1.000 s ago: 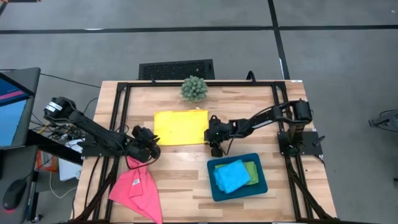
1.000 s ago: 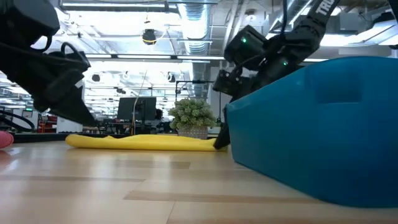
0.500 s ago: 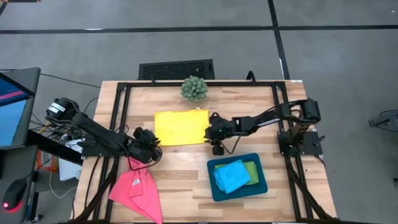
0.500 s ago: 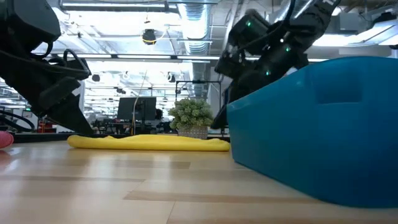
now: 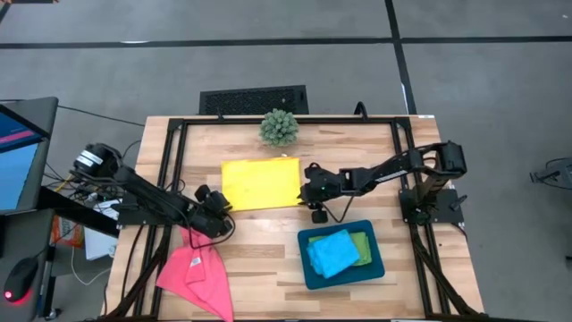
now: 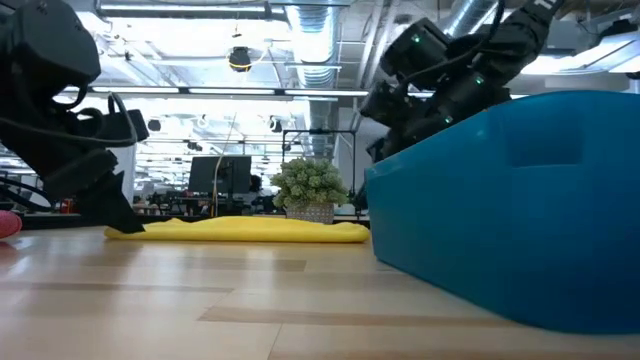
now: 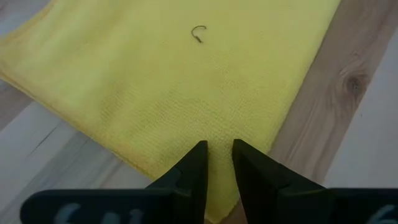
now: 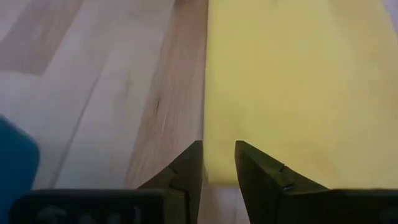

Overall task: Fold microfiber towels
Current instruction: Fold the yellow microfiber towel

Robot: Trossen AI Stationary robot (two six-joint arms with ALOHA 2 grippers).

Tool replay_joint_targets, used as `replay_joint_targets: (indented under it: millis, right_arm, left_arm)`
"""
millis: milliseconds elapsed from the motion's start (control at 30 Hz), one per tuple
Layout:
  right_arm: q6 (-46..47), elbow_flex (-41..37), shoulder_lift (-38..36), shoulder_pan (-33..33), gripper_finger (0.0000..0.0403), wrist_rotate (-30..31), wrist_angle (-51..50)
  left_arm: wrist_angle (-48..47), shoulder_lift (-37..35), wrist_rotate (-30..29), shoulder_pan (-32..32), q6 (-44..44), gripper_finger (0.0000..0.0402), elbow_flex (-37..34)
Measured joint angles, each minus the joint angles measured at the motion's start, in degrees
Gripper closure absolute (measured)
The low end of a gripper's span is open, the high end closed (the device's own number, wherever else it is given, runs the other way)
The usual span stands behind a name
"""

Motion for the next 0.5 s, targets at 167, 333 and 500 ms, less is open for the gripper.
replay_joint_targets:
  millis: [167, 333, 500]
  right_arm:
    - [-0.5, -0.2, 1.1, -0.5, 0.0284, 0.0, 0.8]
    - [-2.5, 0.0, 0.0, -0.7, 0.0285, 1.6, 1.7]
    - [-3.0, 0.0, 0.2, -1.1, 0.0285, 4.2, 2.0]
  left_arm:
    - [1.5, 2.3, -0.5, 0.0, -0.7, 0.0333, 0.1]
    - [1.4, 2.6, -0.9, 0.0, -0.6, 0.0333, 1.0]
    - [1.2, 2.7, 0.1, 0.0, 1.3, 0.0333, 1.9]
